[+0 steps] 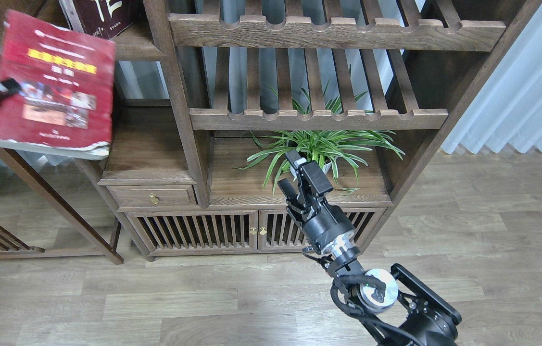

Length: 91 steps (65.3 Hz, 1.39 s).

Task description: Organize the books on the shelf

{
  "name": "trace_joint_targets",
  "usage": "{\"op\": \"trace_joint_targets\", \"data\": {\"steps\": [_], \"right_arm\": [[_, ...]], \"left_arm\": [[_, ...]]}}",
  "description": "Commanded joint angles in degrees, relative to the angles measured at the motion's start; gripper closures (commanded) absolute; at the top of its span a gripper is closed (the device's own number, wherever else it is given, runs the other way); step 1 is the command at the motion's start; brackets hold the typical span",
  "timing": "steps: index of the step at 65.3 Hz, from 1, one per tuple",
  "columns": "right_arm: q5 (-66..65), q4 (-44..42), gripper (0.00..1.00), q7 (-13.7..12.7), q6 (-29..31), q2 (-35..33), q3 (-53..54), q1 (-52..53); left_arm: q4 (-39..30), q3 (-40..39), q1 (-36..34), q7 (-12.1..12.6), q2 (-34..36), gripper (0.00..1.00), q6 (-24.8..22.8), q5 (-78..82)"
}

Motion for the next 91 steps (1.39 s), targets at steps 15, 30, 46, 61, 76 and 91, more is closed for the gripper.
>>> {"op": "trace_joint_targets", "data": {"steps": [15,30,46,61,76,91], "right_arm": [[-3.06,-0.01,0.01,-0.12,0.78,0.00,1.03,-2.36],[-4.82,0.17,0.01,-0.12,0.78,0.00,1.11,-3.06],[-5.79,0.08,0.01,-0.12,0.78,0.00,1.11,-3.06],[-6.75,0.17,0.01,-0.12,0.86,0.00,1.46,-3.06],[-6.84,0.26,0.01,-0.12,0.86,0.00,2.34,-3.41],[-6.84,0.43,0.01,-0.12,0.95,0.00,2.34,-3.41]], "left_arm": [[6.65,2.04,-14.35,0.17,4.10,0.93,-0.01,10.66],[13.42,11.97,-26.05,0.17,3.40,0.93,-0.01,13.04],[24.32,21.47,-41.25,2.02,-2.92,0.93,-0.01,16.21],[35.99,30.95,-55.04,3.07,-16.17,0.92,-0.01,16.38],[45.77,32.46,-60.86,4.74,-24.98,0.91,-0.01,20.95],[53.59,33.68,-63.32,5.49,-29.29,0.91,-0.01,24.90]]}}
